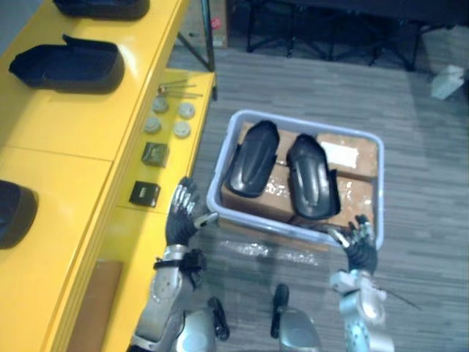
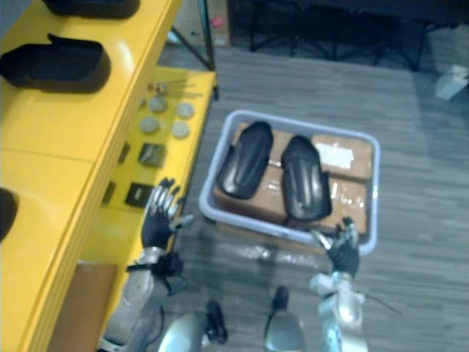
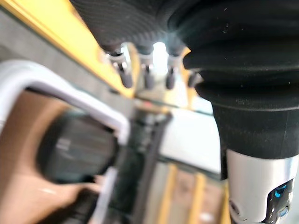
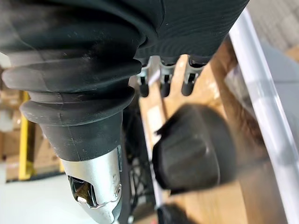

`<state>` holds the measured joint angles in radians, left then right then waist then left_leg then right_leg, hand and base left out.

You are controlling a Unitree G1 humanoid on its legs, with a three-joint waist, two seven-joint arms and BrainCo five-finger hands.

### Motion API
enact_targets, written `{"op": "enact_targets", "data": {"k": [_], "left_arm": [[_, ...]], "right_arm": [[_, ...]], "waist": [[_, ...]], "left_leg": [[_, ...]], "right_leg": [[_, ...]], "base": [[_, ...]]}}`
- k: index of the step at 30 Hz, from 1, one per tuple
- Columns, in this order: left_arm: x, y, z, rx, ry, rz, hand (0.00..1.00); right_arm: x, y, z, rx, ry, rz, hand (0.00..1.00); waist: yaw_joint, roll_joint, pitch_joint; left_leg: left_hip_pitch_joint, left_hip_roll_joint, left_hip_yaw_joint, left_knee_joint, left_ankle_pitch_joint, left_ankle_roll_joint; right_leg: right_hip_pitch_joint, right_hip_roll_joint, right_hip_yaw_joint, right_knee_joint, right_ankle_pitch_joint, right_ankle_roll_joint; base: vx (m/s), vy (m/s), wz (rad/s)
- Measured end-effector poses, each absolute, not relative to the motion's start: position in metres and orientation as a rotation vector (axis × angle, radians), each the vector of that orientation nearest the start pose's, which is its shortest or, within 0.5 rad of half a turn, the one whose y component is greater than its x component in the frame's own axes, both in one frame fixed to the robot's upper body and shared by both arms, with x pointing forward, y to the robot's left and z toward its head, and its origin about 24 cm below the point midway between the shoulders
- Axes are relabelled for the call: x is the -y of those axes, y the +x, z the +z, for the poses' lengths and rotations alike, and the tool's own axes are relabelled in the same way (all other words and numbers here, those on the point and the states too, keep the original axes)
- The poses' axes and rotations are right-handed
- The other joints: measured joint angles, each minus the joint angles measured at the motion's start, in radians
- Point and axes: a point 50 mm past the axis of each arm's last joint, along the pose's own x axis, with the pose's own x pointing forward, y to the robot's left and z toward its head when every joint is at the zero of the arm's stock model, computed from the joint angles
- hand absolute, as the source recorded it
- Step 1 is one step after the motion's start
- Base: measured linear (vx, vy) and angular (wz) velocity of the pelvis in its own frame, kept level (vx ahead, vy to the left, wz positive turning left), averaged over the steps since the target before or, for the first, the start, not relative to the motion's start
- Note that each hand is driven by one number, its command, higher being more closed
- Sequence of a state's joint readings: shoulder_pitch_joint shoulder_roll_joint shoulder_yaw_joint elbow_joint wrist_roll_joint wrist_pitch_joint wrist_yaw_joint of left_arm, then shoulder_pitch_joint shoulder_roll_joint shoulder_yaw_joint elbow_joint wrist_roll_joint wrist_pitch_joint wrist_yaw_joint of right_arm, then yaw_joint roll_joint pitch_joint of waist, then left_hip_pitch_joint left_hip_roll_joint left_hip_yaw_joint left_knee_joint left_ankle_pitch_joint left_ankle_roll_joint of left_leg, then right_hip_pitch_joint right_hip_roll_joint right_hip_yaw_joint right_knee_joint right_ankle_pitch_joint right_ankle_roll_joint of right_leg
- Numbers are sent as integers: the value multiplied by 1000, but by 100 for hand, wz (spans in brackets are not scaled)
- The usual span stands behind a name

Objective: Walk over and take plastic housings, then place them on the shelf

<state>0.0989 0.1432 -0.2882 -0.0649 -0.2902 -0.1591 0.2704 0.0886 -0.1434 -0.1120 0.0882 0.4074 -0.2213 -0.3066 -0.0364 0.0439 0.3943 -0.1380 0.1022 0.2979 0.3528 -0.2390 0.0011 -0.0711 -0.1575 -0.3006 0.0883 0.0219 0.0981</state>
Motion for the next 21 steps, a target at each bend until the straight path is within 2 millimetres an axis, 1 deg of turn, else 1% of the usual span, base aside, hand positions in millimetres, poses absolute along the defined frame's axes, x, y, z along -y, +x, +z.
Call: {"op": "enact_targets", "data": {"k": [1, 3, 4, 5, 6, 7, 10, 12, 13, 14, 15, 16, 17, 18, 19, 20, 21], "left_arm": [[-124, 224, 18, -61, -127, 19, 0], [-122, 219, 2, -137, -82, 10, 0], [-120, 214, -12, -204, -56, -1, 0], [-118, 209, -22, -252, -36, -10, 0], [-118, 207, -26, -264, -11, -15, 0], [-118, 204, -31, -280, 36, -23, 0], [-119, 201, -37, -298, 70, -27, 0], [-120, 199, -42, -313, 82, -28, 0], [-120, 198, -43, -315, 83, -27, 0], [-121, 198, -45, -322, 85, -25, 0], [-121, 197, -47, -330, 85, -25, 0], [-121, 196, -48, -335, 81, -26, 0], [-118, 194, -49, -340, 74, -30, 0], [-117, 194, -50, -337, 69, -30, 0], [-117, 193, -50, -336, 65, -30, 0], [-117, 192, -52, -349, 47, -21, 0], [-116, 190, -55, -363, 31, -13, 0]], "right_arm": [[239, 233, 35, 87, 223, -525, 0], [247, 239, 43, 115, 195, -544, 0], [257, 246, 51, 138, 171, -566, 0], [268, 252, 58, 157, 166, -595, 0], [273, 256, 62, 167, 167, -605, 0], [283, 266, 72, 193, 165, -632, 0], [295, 284, 95, 241, 133, -638, 0], [311, 297, 115, 263, 88, -663, 0], [316, 301, 119, 266, 87, -670, 0], [324, 307, 129, 273, 82, -689, 0], [337, 313, 141, 269, 67, -719, 0], [343, 316, 148, 269, 62, -734, 0], [354, 321, 161, 271, 45, -761, 0], [364, 324, 178, 285, 25, -788, 0], [368, 325, 186, 294, 15, -798, 0], [373, 329, 200, 301, 1, -813, 0], [377, 332, 210, 290, -9, -832, 0]], "waist": [[0, -1, 14], [9, -4, 18], [19, -5, 20], [21, -2, 23], [21, 0, 26], [25, 1, 34], [31, 5, 44], [35, 14, 44], [40, 14, 44], [50, 21, 48], [60, 35, 58], [66, 44, 63], [76, 64, 72], [78, 86, 79], [80, 94, 81], [88, 108, 84], [97, 119, 87]], "left_leg": [[-5, -6, -18, -16, 18, -3], [-6, -12, -19, -41, 33, -8], [-12, -19, -21, -57, 46, -8], [-22, -26, -30, -64, 58, -5], [-25, -29, -36, -66, 64, -4], [-31, -36, -44, -66, 71, -2], [-42, -52, -52, -65, 80, 8], [-69, -76, -82, -61, 88, 18], [-79, -81, -85, -59, 90, 20], [-99, -88, -92, -51, 93, 24], [-112, -96, -98, -38, 94, 26], [-114, -100, -99, -35, 95, 27], [-121, -108, -105, -27, 95, 28], [-136, -121, -122, -26, 101, 38], [-146, -125, -125, -23, 104, 41], [-166, -130, -127, -15, 107, 46], [-183, -131, -128, 0, 107, 46]], "right_leg": [[-5, -3, -7, 2, 0, 0], [-22, -7, -8, 12, -1, -1], [-39, -14, -8, 25, -2, -1], [-49, -20, -18, 32, -2, -2], [-52, -25, -25, 39, -2, -2], [-59, -32, -30, 54, -3, -1], [-72, -46, -34, 75, -3, -1], [-91, -73, -54, 103, -11, 12], [-103, -79, -55, 111, -12, 12], [-118, -89, -58, 120, -11, 14], [-124, -101, -66, 129, -9, 17], [-123, -106, -70, 132, -8, 19], [-124, -115, -76, 135, -5, 24], [-131, -127, -84, 143, -3, 27], [-140, -133, -87, 149, -3, 27], [-157, -140, -88, 156, 0, 31], [-171, -144, -87, 164, 1, 33]], "base": [[-120, -68, 21], [-88, -41, 9], [-109, -46, 12], [-66, -22, 19], [-88, -8, 29], [-73, 17, 22], [-69, 31, 17], [-88, 77, 36], [-72, 75, 30], [-66, 77, 25], [-58, 81, 23], [-70, 102, 22], [-61, 87, 27], [-79, 104, 31], [-69, 83, 30], [-62, 76, 15], [-49, 62, 8]]}}
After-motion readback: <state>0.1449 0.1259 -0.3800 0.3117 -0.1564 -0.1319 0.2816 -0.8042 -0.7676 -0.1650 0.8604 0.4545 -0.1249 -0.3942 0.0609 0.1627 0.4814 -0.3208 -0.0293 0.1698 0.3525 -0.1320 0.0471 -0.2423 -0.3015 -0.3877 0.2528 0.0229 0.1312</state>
